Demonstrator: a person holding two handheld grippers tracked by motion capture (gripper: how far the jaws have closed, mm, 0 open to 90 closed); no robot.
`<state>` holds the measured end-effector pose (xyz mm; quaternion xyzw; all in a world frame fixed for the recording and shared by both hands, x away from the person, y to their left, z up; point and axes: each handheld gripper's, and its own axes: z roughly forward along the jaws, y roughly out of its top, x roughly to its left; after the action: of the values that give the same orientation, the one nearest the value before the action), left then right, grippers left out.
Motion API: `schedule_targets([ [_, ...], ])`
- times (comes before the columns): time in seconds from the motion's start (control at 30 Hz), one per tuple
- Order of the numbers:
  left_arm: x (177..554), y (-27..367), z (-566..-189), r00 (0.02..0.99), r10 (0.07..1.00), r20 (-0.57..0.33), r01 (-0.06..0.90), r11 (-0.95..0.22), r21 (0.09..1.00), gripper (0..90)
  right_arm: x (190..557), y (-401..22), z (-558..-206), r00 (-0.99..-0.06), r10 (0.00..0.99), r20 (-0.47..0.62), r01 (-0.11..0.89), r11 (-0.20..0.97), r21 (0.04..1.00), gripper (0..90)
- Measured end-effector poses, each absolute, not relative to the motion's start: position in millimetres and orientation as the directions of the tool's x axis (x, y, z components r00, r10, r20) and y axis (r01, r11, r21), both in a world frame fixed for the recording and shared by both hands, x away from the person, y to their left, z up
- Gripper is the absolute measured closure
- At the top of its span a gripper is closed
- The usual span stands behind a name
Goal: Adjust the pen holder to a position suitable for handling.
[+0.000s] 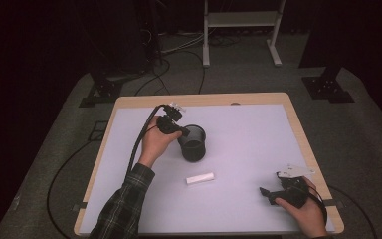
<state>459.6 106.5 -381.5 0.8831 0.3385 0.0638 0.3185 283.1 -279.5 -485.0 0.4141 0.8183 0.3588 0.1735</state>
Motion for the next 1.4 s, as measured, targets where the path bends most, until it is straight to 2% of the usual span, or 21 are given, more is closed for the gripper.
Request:
schedule_targets([
  [1.0, 454.8, 82.9, -398.1, 0.791, 0.597, -0.134, 0.553, -0.603, 0.576, 82.0, 283.1, -279.5, -484.9, -0.597, 0.802, 0.012, 0.553, 0.400, 0.731, 10.1],
  [1.13, 454.7, 83.7, -396.2, 0.788, 0.602, -0.127, 0.548, -0.592, 0.592, 75.5, 283.1, -279.5, -484.9, -0.597, 0.802, 0.012, 0.553, 0.400, 0.731, 10.1],
  [1.4, 449.9, 93.2, -384.9, 0.789, 0.604, -0.109, 0.526, -0.574, 0.628, 53.3, 283.0, -279.5, -484.9, -0.597, 0.802, 0.012, 0.553, 0.400, 0.731, 10.2],
])
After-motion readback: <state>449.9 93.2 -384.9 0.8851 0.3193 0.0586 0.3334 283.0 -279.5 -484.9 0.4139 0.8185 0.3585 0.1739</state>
